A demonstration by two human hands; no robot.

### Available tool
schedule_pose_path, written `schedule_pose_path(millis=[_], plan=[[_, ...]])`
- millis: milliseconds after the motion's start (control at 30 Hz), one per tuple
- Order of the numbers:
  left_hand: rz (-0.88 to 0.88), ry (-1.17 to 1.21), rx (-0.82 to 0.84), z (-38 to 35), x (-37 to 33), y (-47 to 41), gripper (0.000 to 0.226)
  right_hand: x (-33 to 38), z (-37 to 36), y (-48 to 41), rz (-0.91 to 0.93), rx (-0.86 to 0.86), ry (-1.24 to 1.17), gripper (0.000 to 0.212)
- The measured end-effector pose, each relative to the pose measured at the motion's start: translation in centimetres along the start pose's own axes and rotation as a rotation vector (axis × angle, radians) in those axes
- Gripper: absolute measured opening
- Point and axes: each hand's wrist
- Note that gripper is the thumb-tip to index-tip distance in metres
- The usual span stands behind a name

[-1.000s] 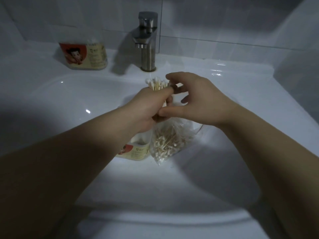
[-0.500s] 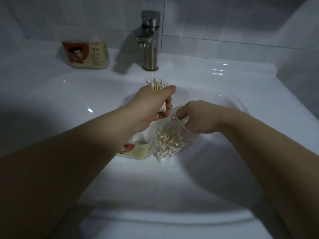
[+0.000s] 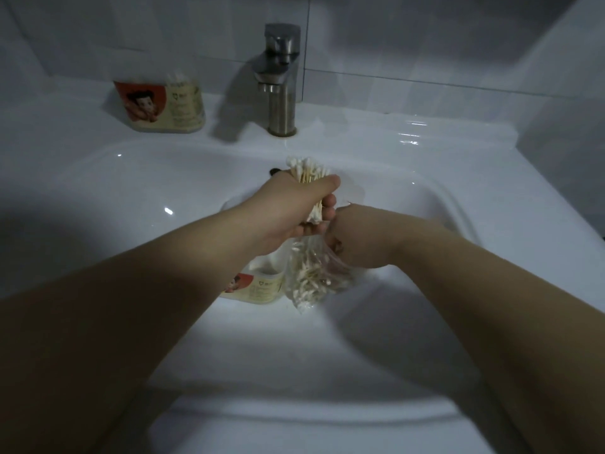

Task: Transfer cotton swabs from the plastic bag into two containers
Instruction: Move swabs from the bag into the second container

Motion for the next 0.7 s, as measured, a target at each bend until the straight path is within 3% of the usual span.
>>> schedule_pose_path(millis=[67, 300, 567, 700], plan=[[-0.009, -0.067, 0.003, -0.1, 0.1, 0.0, 0.019, -0.1, 0.3, 0.2, 0.024, -0.029, 0.007, 0.024], [-0.112, -0.341, -0.104, 0.9, 0.3, -0.5, 0.013, -1.2, 1.4, 0.9, -0.033, -0.261, -0.136, 0.024], [-0.224, -0.865, -0.067, 1.4, 0.4, -0.1, 0.025, -1.7, 1.9, 1.4, -0.069, -0.343, -0.224, 0.021], [-0.198, -0.937, -0.024, 1.6, 0.4, 0.1, 0.028, -2.0, 2.2, 1.6, -0.150, -0.395, -0.369, 0.016]])
Point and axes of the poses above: each hand's wrist, its own y-axis away from the middle knuckle, its own z-axis out of the back of the hand, x = y × z
